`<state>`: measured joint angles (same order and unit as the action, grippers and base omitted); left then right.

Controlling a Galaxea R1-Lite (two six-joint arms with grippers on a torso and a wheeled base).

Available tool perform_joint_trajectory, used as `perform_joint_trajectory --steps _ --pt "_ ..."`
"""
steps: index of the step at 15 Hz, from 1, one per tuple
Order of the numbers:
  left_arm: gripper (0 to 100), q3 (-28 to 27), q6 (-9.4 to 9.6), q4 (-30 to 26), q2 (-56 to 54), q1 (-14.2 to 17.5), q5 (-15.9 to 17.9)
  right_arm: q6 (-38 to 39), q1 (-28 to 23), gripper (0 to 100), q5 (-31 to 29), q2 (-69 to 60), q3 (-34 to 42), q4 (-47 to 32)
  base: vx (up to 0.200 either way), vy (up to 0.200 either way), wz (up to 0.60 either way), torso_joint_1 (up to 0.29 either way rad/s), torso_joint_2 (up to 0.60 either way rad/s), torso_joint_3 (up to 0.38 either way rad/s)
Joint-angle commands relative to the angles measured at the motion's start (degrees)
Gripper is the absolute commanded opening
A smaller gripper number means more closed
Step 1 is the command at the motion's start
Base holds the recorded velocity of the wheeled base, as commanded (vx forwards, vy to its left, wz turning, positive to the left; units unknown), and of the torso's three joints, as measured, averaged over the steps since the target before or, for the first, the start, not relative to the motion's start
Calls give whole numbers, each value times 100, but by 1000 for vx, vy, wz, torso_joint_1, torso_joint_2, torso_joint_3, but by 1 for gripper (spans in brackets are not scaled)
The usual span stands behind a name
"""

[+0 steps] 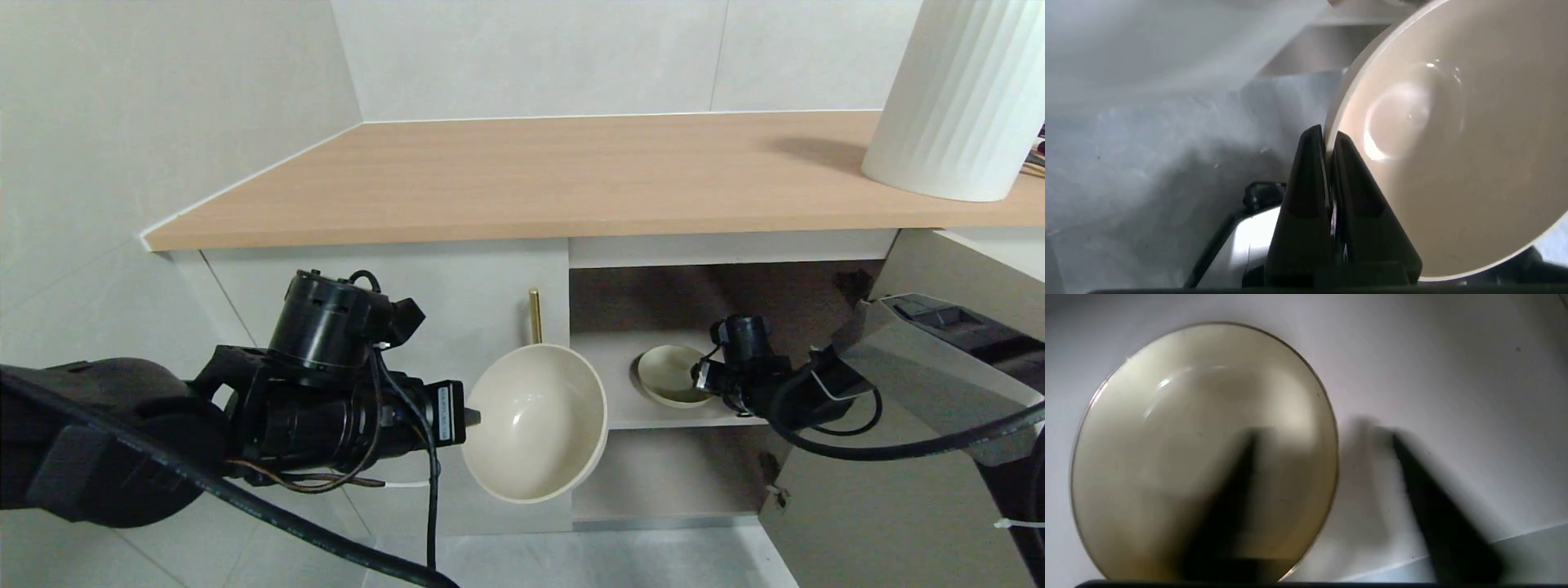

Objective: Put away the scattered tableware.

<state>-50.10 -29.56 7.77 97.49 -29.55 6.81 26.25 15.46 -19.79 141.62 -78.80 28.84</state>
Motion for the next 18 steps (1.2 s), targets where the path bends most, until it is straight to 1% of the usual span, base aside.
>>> perform_joint_trajectory --steps 1,2,3,4,6,7,8,9,10,11,12,14,18 --pt "0 9 -6 -47 86 -33 -5 -5 36 100 45 -301 286 -10 0 0 0 0 0 0" --pt "0 9 -6 -47 86 -33 -5 -5 36 100 45 -301 286 -10 0 0 0 0 0 0" --pt "0 -43 -6 -223 200 -77 -216 -5 221 100 353 -943 858 -19 0 0 0 0 0 0" --pt "0 -52 -6 -276 315 -139 -488 -14 379 100 722 -1435 1306 -28 0 0 0 0 0 0" --pt "0 -52 -6 -276 534 -227 -848 -146 713 100 1460 -2226 2053 -28 0 0 0 0 0 0" --pt "0 -52 -6 -276 622 -271 -928 -287 854 100 1776 -2560 2352 -37 0 0 0 0 0 0" --pt "0 -35 -6 -267 675 -323 -963 -392 977 100 1943 -2771 2554 -28 0 0 0 0 0 0" --pt "0 -17 3 -276 763 -420 -1051 -515 1249 100 2084 -3132 2844 -37 0 0 0 0 0 0" --pt "0 -17 3 -276 772 -429 -1068 -524 1293 100 2084 -3167 2879 -45 0 0 0 0 0 0" --pt "0 -8 3 -284 798 -438 -1130 -577 1513 100 2084 -3386 2958 -221 0 0 0 0 0 0" --pt "0 9 3 -293 816 -455 -1130 -638 1785 100 2102 -3712 2993 -705 0 0 0 0 0 0" --pt "0 -17 3 -443 868 -490 -1165 -638 2014 100 2154 -3984 3011 -1056 0 0 0 0 0 0" --pt "0 -140 3 -539 956 -508 -1297 -647 2392 100 2154 -4151 3178 -1144 0 0 0 0 0 0"
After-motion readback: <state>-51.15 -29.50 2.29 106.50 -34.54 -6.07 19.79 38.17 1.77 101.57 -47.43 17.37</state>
